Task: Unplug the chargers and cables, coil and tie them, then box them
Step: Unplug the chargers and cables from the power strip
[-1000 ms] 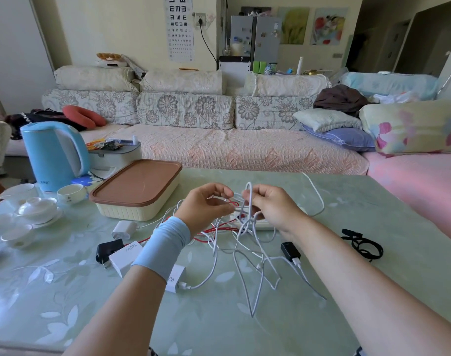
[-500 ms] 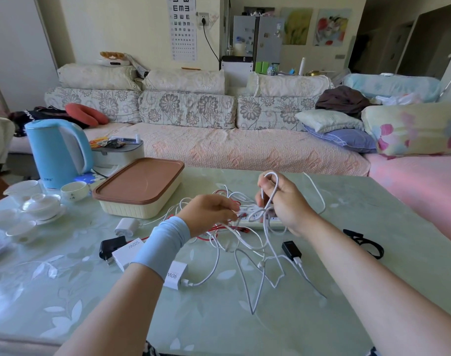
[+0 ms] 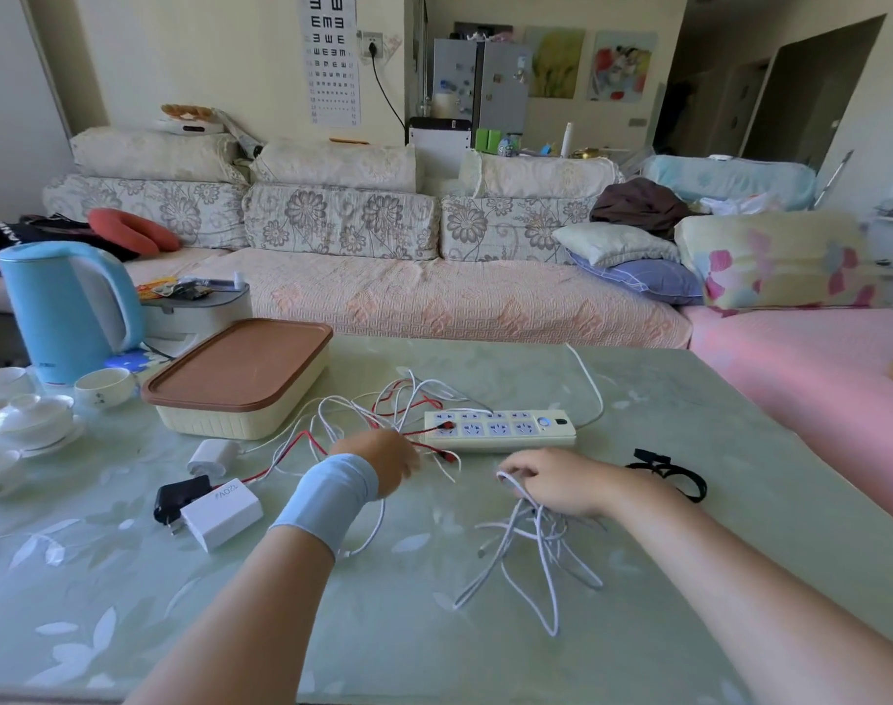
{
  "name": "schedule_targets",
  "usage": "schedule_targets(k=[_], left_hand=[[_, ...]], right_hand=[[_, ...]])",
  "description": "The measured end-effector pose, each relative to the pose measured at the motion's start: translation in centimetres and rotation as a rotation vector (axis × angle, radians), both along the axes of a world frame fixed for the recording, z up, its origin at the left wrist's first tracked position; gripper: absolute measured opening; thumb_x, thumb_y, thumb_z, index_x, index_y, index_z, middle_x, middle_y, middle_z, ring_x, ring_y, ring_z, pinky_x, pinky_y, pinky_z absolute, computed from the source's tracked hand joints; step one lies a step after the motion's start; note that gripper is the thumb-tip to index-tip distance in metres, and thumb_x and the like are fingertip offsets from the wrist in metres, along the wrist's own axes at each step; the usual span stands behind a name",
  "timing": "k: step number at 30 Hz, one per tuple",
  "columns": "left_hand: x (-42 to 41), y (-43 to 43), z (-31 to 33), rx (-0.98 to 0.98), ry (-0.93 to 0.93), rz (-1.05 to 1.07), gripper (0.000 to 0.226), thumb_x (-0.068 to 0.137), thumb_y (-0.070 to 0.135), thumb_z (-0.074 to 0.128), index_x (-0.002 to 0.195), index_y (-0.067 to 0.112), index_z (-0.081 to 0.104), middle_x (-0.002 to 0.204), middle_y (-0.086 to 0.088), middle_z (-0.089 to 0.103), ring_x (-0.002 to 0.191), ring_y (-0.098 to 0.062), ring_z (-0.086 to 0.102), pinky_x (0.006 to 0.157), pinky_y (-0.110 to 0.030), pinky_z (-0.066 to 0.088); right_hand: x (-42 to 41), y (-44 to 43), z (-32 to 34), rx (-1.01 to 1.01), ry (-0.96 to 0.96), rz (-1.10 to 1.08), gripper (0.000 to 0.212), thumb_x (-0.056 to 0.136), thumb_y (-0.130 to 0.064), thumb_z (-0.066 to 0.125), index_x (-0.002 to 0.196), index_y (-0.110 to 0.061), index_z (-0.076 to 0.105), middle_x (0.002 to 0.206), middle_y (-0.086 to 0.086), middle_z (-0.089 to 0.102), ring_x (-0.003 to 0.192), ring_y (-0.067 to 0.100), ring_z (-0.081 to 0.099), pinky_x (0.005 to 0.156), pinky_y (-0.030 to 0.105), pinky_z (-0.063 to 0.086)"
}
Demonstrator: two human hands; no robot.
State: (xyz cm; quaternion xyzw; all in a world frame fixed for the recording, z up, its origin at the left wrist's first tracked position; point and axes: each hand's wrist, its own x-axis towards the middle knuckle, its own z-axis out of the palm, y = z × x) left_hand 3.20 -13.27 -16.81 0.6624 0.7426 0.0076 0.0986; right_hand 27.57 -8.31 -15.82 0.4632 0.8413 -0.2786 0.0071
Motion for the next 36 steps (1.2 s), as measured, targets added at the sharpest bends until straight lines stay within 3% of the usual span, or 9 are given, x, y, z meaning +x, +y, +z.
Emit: schedule_targets(k=[3,8,12,16,19,22,25,31,36], left_hand=[[-1.4,0.2,0.1,0.171,0.126,0.155,0.038,0.093,0.014,0.043,0.118,0.036,0.063,0.116,0.006,0.067,0.105,-0.021,0.064,0.081,-0.027,0.05],[-3.1,0.1,-0.9,0.182,-0.053,0.169,0.032,0.093,0.035,0.043,0.12,0.033,0.059,0.12,0.0,0.066,0.107,-0.026,0.061,0.094,-0.035,0.047],[-3.8,-0.1,-1.1,0.118,-0.003,0.088,0.074,0.073,0.069,0.062,0.135,0.034,0.043,0.129,0.01,0.058,0.12,-0.019,0.053,0.102,-0.036,0.042],[-4.5,1.0,-1.5,0.217,-0.021,0.092,0.075,0.076,0.058,0.069,0.139,0.027,0.039,0.133,0.008,0.055,0.121,-0.018,0.052,0.098,-0.037,0.045],[-5.7,2.4,-1.5,0.275,-0.05,0.137,0.084,0.075,0.051,0.074,0.143,0.022,0.033,0.136,0.0,0.051,0.125,-0.023,0.05,0.1,-0.04,0.044],[-6.8,3.8,-1.6,0.288,-0.059,0.166,0.101,0.075,0.045,0.077,0.15,0.013,0.018,0.143,-0.007,0.04,0.132,-0.027,0.041,0.105,-0.041,0.039],[-8.3,5.2,-1.7,0.352,-0.086,0.182,0.101,0.076,0.04,0.077,0.151,0.012,0.014,0.145,-0.01,0.034,0.135,-0.028,0.033,0.108,-0.039,0.032],[-10.1,7.9,-2.4,0.587,-0.065,0.253,0.094,0.078,0.045,0.071,0.15,0.016,0.018,0.143,-0.005,0.029,0.129,-0.028,0.029,0.106,-0.04,0.03],[-10.8,9.0,-3.0,0.17,0.114,0.26,0.076,0.086,0.066,0.045,0.148,0.026,0.025,0.15,-0.002,0.031,0.137,-0.029,0.026,0.109,-0.045,0.022]], right_hand=[[-0.3,0.2,0.1,-0.004,-0.003,0.06,0.054,0.08,-0.008,0.044,0.108,-0.049,0.064,0.096,-0.017,0.064,0.091,0.012,0.063,0.086,0.032,0.053],[-2.9,-0.2,-0.9,-0.073,0.047,0.112,0.059,0.079,0.003,0.033,0.098,-0.033,0.076,0.104,-0.004,0.073,0.098,0.017,0.066,0.086,0.028,0.052],[-5.7,1.2,-0.8,-0.262,0.404,-0.212,0.028,0.09,-0.004,0.049,0.096,-0.01,0.076,0.095,0.012,0.07,0.078,0.023,0.062,0.071,0.029,0.051],[-7.6,3.0,-0.1,0.077,0.368,-0.343,0.043,0.09,-0.02,0.046,0.133,-0.026,0.043,0.102,0.005,0.062,0.071,0.02,0.059,0.063,0.031,0.044],[-9.0,3.6,0.1,0.081,0.231,-0.244,0.074,0.085,-0.033,0.053,0.149,-0.04,0.016,0.101,0.005,0.061,0.068,0.019,0.057,0.059,0.03,0.042],[-11.1,4.8,-0.5,0.129,0.089,-0.113,0.091,0.082,-0.044,0.06,0.154,-0.04,0.007,0.126,0.007,0.058,0.099,0.024,0.062,0.078,0.032,0.048],[-13.8,6.5,-0.5,0.291,0.031,-0.09,0.088,0.083,-0.052,0.057,0.156,-0.032,0.013,0.155,0.009,0.034,0.138,0.03,0.038,0.109,0.039,0.036],[-18.2,9.7,-1.0,0.51,0.194,-0.042,0.069,0.098,-0.045,0.043,0.157,-0.021,0.017,0.16,0.001,0.022,0.143,0.027,0.032,0.111,0.043,0.031],[-19.0,11.6,-4.1,0.292,-0.187,-0.002,0.063,0.102,-0.052,0.029,0.155,-0.022,0.018,0.159,0.012,0.029,0.144,0.034,0.032,0.112,0.05,0.025]])
